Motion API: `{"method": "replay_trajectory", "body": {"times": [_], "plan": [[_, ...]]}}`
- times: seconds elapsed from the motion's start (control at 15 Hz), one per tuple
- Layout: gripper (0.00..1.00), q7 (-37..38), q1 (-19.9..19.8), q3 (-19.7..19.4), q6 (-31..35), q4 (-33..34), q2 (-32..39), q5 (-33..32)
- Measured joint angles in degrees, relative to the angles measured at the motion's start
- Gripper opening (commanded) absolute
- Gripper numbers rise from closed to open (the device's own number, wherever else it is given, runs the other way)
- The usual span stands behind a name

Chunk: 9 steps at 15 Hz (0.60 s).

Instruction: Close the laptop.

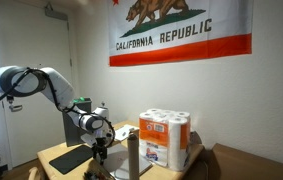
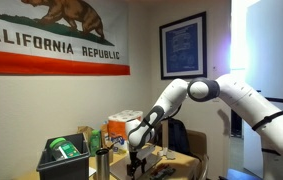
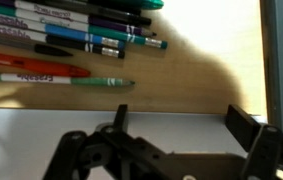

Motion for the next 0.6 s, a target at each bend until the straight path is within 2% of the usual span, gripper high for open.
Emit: {"method": "replay_trajectory", "body": {"times": [0.27,0.6], "plan": [[1.00,0.01,0.12,-0.04,0.35,0.30,-0.83,-0.02],[1.00,0.01,0.38,-0.67,0.07,0.32,-5.10,-0.51]]}}
